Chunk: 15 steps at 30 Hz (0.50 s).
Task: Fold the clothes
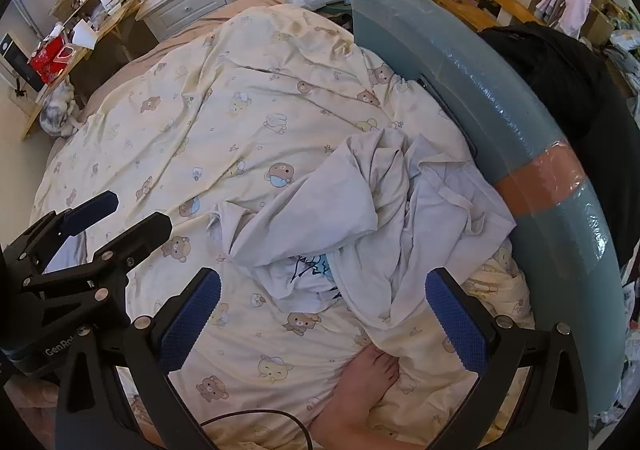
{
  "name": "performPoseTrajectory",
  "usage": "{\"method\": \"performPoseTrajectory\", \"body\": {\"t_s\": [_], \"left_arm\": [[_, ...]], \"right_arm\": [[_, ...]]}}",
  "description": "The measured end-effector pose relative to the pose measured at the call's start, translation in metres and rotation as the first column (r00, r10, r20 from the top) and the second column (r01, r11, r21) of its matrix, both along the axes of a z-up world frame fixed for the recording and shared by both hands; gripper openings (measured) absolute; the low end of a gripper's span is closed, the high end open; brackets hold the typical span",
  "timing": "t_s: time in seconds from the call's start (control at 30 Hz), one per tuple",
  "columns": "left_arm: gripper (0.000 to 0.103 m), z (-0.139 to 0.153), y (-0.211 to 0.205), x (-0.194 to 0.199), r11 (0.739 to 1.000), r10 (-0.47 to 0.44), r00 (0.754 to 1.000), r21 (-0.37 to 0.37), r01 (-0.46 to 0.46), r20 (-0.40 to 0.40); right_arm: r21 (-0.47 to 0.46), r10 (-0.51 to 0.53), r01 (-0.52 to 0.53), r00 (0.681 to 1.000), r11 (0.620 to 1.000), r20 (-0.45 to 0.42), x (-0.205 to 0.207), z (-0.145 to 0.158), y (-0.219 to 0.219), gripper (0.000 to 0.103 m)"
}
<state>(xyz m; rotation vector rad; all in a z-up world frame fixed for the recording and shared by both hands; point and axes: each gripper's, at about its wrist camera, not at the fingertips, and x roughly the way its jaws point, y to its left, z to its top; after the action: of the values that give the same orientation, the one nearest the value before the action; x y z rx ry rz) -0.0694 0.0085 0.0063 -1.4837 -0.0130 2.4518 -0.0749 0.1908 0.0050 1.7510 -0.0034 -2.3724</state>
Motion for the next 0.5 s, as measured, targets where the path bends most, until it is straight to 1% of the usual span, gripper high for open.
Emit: {"method": "performPoseTrajectory", "body": {"t_s": [0.1,0.2,0.3,0.37,0.4,0.5], "left_arm": [[0.080,-0.003,0.002,-0.002,1.000,-0.006,1.000,0.012,0.006,0.015],[0.080,-0.002,0.008,-0.005,1.000,-0.027,1.000,0.000,0.027,-0.008],[0.080,-0.003,0.012,-0.009,0.999,-0.046,0.998,-0.030,0.045,-0.040],[0.080,-0.010,0.011,-0.015,0.997,-0.054,0.998,-0.051,0.052,-0.038],[0.080,-0.018,0.010,-0.020,0.997,-0.054,0.998,-0.063,0.053,-0.013],[0.080,-0.044,0.004,-0.035,0.994,-0.043,0.997,-0.098,0.049,0.062]], "right_arm": [[0.006,-0.009,0.009,1.000,1.000,0.008,-0.002,-0.003,0.003,0.103],[0.024,-0.017,0.017,1.000,1.000,0.008,-0.004,-0.005,0.011,0.103],[0.006,0.000,-0.001,1.000,1.000,0.029,-0.009,-0.002,0.025,0.103],[-0.015,0.044,-0.045,0.999,0.999,-0.007,-0.017,0.009,0.039,0.103],[-0.020,0.073,-0.074,0.997,0.997,-0.038,-0.021,0.015,0.044,0.103],[0.026,0.179,-0.177,0.975,0.984,-0.129,-0.031,0.027,0.060,0.103]]}}
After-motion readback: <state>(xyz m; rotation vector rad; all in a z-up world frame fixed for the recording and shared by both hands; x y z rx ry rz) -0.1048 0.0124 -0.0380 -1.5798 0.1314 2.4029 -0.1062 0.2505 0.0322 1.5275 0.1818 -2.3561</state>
